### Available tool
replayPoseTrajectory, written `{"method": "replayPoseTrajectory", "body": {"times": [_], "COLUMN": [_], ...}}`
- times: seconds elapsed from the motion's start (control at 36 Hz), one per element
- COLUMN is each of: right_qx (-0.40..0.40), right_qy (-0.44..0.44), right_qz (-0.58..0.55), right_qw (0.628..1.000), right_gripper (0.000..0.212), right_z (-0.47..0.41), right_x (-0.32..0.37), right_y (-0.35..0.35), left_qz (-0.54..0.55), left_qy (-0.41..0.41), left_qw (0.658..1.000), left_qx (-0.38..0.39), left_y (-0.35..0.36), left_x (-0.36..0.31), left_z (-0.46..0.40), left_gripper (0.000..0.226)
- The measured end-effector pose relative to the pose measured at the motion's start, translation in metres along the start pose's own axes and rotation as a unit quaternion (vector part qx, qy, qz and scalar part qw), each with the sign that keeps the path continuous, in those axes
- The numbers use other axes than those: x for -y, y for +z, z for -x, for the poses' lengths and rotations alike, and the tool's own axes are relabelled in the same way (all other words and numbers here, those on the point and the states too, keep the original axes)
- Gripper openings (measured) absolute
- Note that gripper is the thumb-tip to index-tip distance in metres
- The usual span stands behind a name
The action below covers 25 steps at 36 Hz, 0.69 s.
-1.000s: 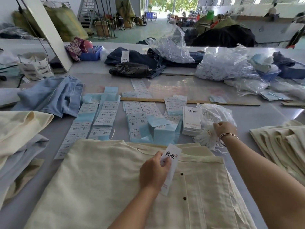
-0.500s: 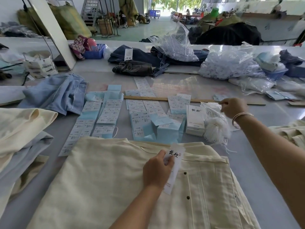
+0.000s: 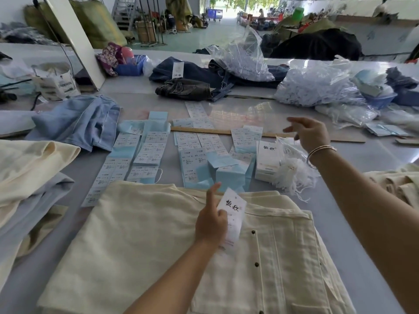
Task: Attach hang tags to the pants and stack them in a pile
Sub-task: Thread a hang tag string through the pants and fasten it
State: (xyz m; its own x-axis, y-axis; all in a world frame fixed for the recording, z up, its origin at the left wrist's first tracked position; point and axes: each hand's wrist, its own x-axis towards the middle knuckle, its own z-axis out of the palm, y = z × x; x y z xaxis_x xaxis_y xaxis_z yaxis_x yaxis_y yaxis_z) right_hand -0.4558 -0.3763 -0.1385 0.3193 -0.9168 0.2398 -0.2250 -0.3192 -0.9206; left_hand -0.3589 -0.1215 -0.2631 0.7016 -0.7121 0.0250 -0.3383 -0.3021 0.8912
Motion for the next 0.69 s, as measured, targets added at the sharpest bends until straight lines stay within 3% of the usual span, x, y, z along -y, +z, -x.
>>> {"method": "replayPoseTrajectory", "body": {"times": [0.14,0.22,0.36,0.47,0.61,0.69], "right_qx": [0.133,0.185,0.186,0.165,0.196,0.191], "right_qy": [-0.063,-0.059,-0.036,-0.020,-0.024,-0.030], "right_qz": [0.120,0.152,0.116,0.104,0.121,0.143], "right_qw": [0.982,0.969,0.975,0.981,0.973,0.971], "right_gripper": [0.027,0.026,0.028,0.024,0.019,0.016], "right_z": [0.029,0.044,0.050,0.047,0.052,0.056], "right_x": [-0.003,-0.013,-0.027,-0.033,-0.032,-0.032], "right_y": [0.008,0.013,0.008,-0.001,0.011,0.017], "left_qz": [0.011,-0.020,-0.106,-0.134,-0.105,-0.126], "left_qy": [0.077,0.103,0.142,0.100,0.158,0.197], "left_qw": [0.992,0.990,0.982,0.986,0.978,0.968], "left_qx": [0.102,0.098,0.071,0.023,0.088,0.087], "left_y": [0.004,0.019,0.034,0.036,0.045,0.048], "left_x": [-0.043,-0.078,-0.100,-0.089,-0.087,-0.088], "left_z": [-0.021,-0.043,-0.071,-0.083,-0.079,-0.078], "left_gripper": [0.047,0.037,0.034,0.043,0.041,0.038]}}
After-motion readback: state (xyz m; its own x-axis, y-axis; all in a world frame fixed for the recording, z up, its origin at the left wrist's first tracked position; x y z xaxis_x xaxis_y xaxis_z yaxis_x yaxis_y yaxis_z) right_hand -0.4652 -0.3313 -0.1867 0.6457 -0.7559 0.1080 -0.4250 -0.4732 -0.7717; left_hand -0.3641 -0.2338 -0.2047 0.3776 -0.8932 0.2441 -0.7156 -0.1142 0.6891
